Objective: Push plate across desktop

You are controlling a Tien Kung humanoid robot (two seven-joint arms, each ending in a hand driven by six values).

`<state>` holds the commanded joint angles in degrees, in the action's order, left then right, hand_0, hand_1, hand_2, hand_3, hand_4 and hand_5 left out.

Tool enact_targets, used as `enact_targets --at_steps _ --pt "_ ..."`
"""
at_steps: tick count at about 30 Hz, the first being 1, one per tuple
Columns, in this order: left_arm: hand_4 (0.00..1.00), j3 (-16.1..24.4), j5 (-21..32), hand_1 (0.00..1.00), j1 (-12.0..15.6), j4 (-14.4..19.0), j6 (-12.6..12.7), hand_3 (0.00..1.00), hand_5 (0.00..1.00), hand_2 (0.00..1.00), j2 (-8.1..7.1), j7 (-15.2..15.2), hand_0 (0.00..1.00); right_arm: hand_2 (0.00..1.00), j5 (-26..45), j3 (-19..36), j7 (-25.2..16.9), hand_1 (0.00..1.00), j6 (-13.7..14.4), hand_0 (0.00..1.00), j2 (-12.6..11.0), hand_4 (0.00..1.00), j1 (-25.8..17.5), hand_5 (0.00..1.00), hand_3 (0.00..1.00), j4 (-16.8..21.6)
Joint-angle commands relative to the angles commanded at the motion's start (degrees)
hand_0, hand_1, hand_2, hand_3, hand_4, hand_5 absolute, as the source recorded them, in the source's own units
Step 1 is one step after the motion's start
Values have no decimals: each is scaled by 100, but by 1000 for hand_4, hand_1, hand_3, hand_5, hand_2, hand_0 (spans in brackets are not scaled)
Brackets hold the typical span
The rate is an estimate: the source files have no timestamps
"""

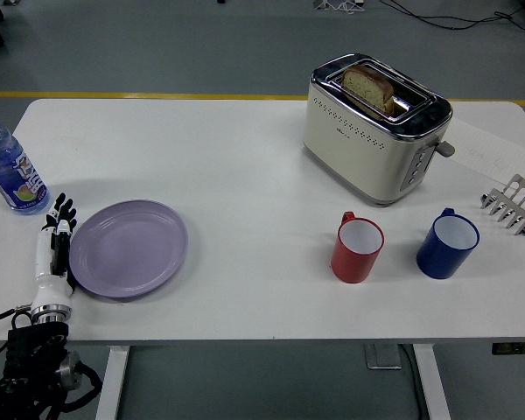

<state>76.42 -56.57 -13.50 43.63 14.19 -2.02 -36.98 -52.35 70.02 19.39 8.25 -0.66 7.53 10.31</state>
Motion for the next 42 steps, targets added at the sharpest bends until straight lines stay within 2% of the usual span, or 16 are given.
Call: enact_targets --at_steps 11,29,42 --pt "525 -196 163 935 -128 12 -20 953 998 965 118 0 933 579 15 -14 -9 477 -4 514 -2 173 1 327 544 0" --pt "514 -629 505 926 -170 172 1 946 998 960 115 0 926 579 18 -26 -11 477 -7 514 -4 173 16 322 544 0" --pt "512 -1188 891 924 -271 216 74 942 998 958 85 0 924 579 48 -50 -19 477 -3 514 -7 173 18 319 544 0"
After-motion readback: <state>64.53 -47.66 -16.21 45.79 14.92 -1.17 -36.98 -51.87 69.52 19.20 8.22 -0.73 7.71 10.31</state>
